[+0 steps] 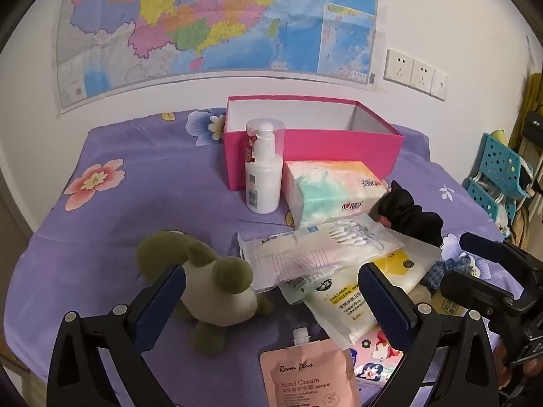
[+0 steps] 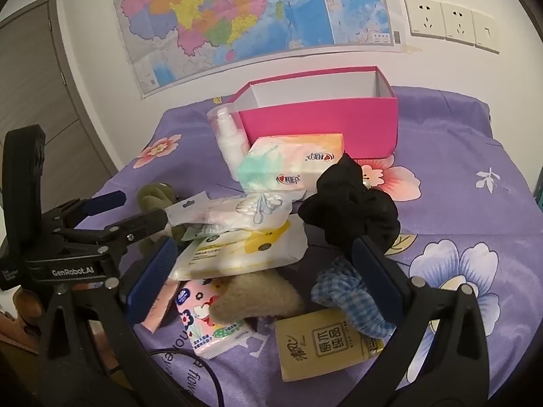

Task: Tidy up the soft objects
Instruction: 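Reach the left gripper toward the yellow-and-white wet-wipes pack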

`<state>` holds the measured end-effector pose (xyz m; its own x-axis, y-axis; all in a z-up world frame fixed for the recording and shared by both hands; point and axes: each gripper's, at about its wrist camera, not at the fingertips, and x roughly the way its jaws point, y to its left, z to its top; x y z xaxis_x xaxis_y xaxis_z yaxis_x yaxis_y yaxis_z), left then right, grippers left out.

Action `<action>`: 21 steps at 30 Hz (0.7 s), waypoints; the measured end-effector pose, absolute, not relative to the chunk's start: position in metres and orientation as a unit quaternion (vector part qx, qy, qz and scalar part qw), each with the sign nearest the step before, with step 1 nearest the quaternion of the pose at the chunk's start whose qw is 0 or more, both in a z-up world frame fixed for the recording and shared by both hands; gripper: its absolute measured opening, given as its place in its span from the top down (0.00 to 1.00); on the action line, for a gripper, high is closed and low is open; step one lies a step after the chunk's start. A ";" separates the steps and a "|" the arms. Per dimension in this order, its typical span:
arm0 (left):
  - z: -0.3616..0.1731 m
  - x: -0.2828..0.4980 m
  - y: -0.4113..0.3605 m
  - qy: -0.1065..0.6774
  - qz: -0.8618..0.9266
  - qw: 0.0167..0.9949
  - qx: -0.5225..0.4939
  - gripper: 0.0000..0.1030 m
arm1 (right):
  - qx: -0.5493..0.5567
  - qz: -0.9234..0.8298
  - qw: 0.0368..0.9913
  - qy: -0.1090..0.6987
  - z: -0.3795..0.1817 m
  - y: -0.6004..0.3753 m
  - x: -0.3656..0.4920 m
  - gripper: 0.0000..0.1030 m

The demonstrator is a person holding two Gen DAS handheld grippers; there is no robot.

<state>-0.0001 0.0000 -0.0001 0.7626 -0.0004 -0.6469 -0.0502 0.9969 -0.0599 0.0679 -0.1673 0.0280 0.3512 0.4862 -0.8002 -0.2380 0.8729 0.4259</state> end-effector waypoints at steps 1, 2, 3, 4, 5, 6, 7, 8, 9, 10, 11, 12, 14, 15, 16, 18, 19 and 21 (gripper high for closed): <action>-0.001 0.000 0.000 0.345 0.013 0.938 -0.036 0.00 | 0.119 0.222 0.813 0.525 0.027 -0.168 0.068 0.00; -0.001 0.000 0.000 0.345 0.013 0.938 -0.036 0.00 | 0.121 0.222 0.812 0.526 0.027 -0.169 0.068 0.00; -0.001 0.001 0.001 0.346 0.012 0.937 -0.036 0.00 | 0.121 0.221 0.812 0.527 0.026 -0.169 0.069 0.00; -0.002 0.001 0.002 0.347 0.012 0.937 -0.036 0.00 | 0.121 0.221 0.812 0.527 0.026 -0.170 0.069 0.00; 0.000 -0.003 0.002 0.348 0.012 0.937 -0.036 0.00 | 0.121 0.221 0.811 0.528 0.025 -0.170 0.069 0.00; 0.000 -0.003 0.003 0.348 0.011 0.937 -0.037 0.00 | 0.120 0.220 0.811 0.529 0.025 -0.170 0.070 0.00; -0.006 0.002 0.003 0.348 0.009 0.937 -0.036 0.00 | 0.121 0.220 0.810 0.530 0.024 -0.171 0.070 0.00; -0.007 0.003 0.004 0.350 0.008 0.936 -0.038 0.00 | 0.122 0.220 0.808 0.533 0.022 -0.171 0.070 0.00; -0.007 0.002 0.005 0.350 0.006 0.936 -0.040 0.00 | 0.123 0.219 0.806 0.536 0.021 -0.172 0.071 0.01; -0.009 0.003 0.007 0.351 0.003 0.935 -0.043 0.00 | 0.122 0.217 0.804 0.540 0.020 -0.173 0.072 0.04; -0.011 0.004 0.008 0.354 0.001 0.934 -0.048 0.00 | 0.122 0.217 0.801 0.545 0.017 -0.173 0.072 0.06; -0.012 0.004 0.010 0.358 -0.005 0.932 -0.052 0.00 | 0.122 0.217 0.798 0.548 0.016 -0.174 0.073 0.07; -0.016 0.004 0.014 0.367 -0.018 0.928 -0.061 0.00 | 0.128 0.221 0.790 0.558 0.011 -0.176 0.075 0.16; -0.018 0.006 0.015 0.375 -0.025 0.924 -0.067 0.00 | 0.131 0.223 0.786 0.562 0.009 -0.176 0.076 0.18; -0.020 0.007 0.016 0.382 -0.032 0.921 -0.073 0.00 | 0.135 0.223 0.781 0.567 0.006 -0.176 0.078 0.20; -0.024 0.009 0.016 0.393 -0.044 0.915 -0.082 0.00 | 0.142 0.223 0.772 0.577 0.000 -0.177 0.081 0.26; -0.026 0.010 0.016 0.402 -0.050 0.911 -0.083 0.00 | 0.146 0.224 0.767 0.583 -0.004 -0.177 0.083 0.31; -0.027 0.008 0.014 0.408 -0.060 0.907 -0.084 0.00 | 0.149 0.226 0.760 0.591 -0.008 -0.176 0.085 0.36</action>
<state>0.0076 0.0137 -0.0271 0.6595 -0.1775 -0.7304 0.0396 0.9786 -0.2021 0.0853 -0.1764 -0.0079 0.2007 0.5195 -0.8306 -0.1663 0.8536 0.4937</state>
